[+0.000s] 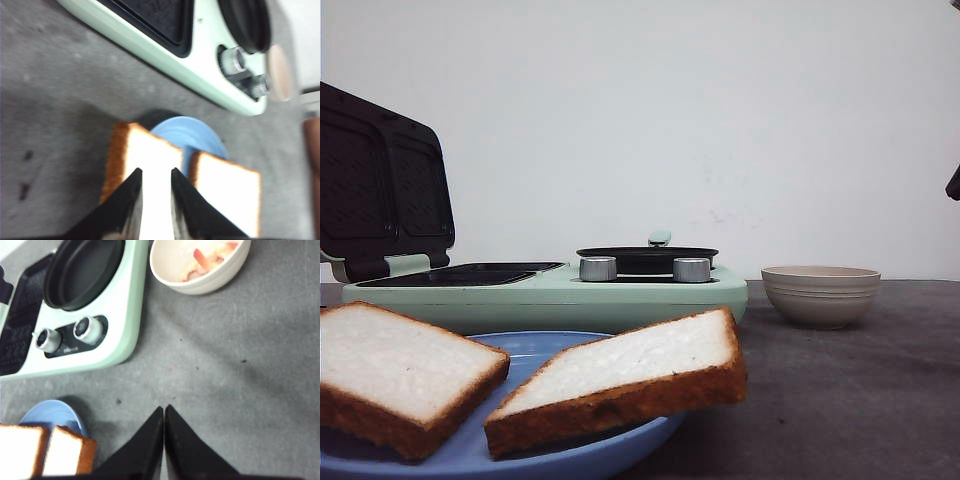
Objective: Make breakfast with bread and shrimp
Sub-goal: 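Lower the left gripper and grasp the bread slice nearest it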
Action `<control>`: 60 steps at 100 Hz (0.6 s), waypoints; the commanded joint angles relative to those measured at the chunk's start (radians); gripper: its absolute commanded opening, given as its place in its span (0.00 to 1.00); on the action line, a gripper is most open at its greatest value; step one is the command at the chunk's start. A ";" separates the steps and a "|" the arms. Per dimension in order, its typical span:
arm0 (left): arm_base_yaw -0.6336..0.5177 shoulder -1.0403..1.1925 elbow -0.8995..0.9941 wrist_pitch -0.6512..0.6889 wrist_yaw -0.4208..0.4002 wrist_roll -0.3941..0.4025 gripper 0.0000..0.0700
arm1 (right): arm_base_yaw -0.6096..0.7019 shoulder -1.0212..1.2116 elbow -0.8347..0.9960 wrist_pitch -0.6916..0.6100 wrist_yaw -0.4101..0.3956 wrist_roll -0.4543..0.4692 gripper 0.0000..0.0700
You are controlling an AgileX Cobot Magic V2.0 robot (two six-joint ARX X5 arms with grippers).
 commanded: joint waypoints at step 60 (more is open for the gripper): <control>-0.082 0.203 0.131 -0.298 -0.039 0.270 0.42 | 0.000 0.004 0.015 -0.142 0.008 -0.122 0.00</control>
